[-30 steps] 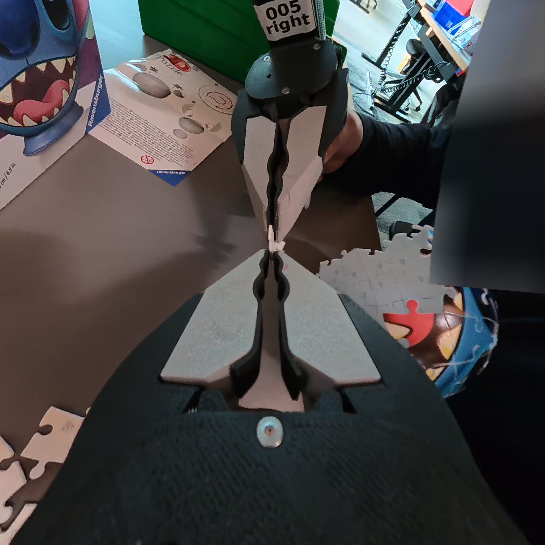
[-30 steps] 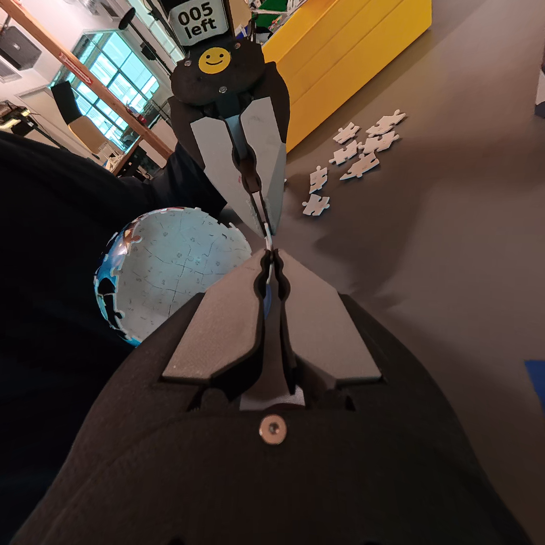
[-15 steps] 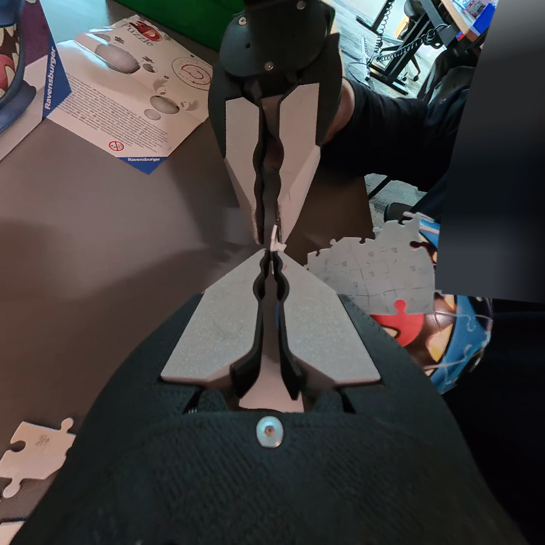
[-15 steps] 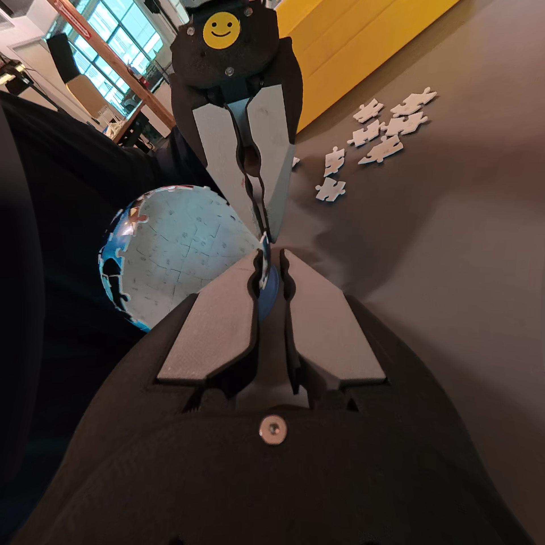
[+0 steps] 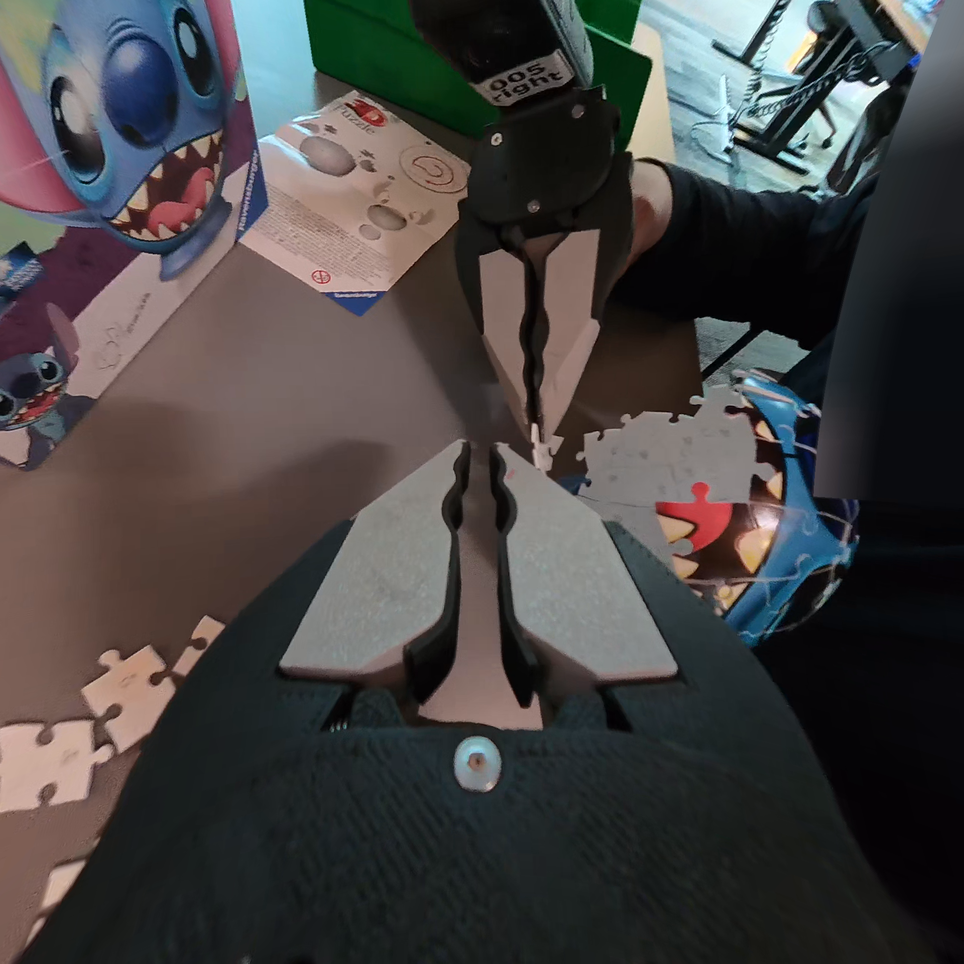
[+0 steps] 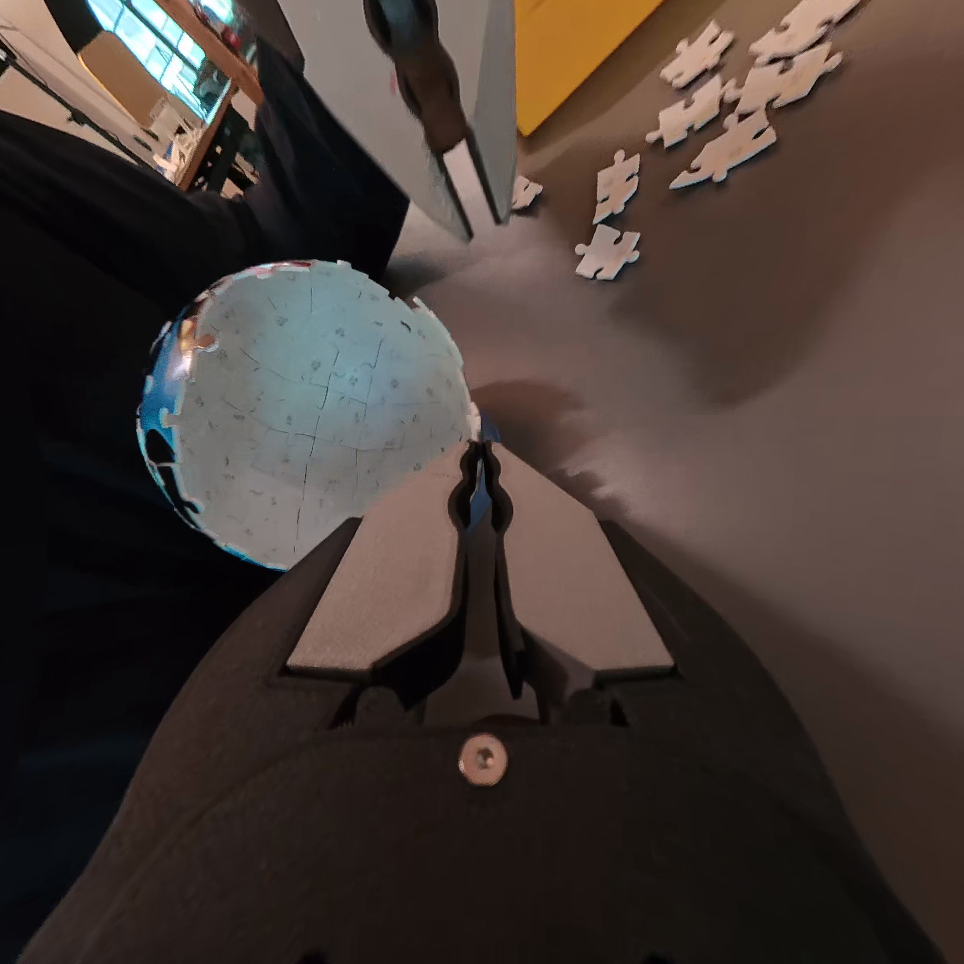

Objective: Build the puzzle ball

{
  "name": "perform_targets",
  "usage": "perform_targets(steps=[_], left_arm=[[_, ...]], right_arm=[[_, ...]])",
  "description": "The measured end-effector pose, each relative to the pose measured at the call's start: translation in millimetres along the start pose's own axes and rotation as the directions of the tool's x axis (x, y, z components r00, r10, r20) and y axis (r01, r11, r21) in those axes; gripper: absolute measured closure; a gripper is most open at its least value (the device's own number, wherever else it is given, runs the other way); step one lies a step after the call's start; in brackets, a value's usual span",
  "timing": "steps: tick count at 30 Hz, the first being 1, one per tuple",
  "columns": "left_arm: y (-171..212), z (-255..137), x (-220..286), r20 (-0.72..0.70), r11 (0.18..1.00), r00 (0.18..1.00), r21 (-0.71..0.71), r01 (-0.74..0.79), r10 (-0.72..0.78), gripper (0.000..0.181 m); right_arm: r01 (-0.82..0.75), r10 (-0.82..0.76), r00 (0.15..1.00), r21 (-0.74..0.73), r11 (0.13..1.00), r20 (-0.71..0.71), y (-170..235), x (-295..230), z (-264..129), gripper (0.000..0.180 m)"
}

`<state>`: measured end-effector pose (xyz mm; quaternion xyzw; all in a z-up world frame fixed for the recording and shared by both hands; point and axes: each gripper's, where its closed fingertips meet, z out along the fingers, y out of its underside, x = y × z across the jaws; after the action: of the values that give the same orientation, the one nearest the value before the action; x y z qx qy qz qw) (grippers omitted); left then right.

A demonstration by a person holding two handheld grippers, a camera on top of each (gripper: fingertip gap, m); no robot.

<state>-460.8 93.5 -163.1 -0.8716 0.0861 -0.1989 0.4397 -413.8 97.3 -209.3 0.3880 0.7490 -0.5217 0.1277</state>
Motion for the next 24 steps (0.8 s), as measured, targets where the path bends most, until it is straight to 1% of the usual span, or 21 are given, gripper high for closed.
perform_targets(steps=[3, 6, 11, 16, 19, 24], left_arm=[[-1.8, -0.2, -0.5, 0.002, 0.999, 1.000, -0.034, -0.006, 0.006, 0.173], [2.9, 7.2, 3.6, -0.018, 0.993, 0.999, -0.111, -0.034, 0.033, 0.168], [20.1, 20.2, 7.3, -0.069, 0.969, 0.997, -0.246, -0.032, 0.016, 0.161], [25.6, 23.6, 9.4, -0.094, 0.962, 0.995, -0.274, -0.008, -0.019, 0.162], [27.1, 23.5, 8.7, -0.089, 0.960, 0.996, -0.278, -0.004, -0.021, 0.162], [29.4, 24.6, 11.2, -0.096, 0.956, 0.995, -0.293, -0.006, -0.024, 0.162]], right_arm=[[-0.013, 0.014, 1.000, -0.031, 0.999, 0.013, 1.8, -3.4, 2.4, 0.180], [-0.017, 0.018, 1.000, -0.066, 0.998, 0.011, 2.7, -4.9, 3.2, 0.180], [-0.005, 0.002, 1.000, -0.120, 0.993, -0.020, -1.3, -3.7, 3.9, 0.180], [-0.001, -0.002, 1.000, -0.103, 0.995, -0.026, -2.2, -7.4, 5.7, 0.180], [-0.001, -0.002, 1.000, -0.080, 0.997, -0.031, -1.7, -6.8, 6.8, 0.180], [-0.011, 0.008, 0.999, -0.083, 0.997, -0.036, 3.9, -3.9, 8.9, 0.180]])
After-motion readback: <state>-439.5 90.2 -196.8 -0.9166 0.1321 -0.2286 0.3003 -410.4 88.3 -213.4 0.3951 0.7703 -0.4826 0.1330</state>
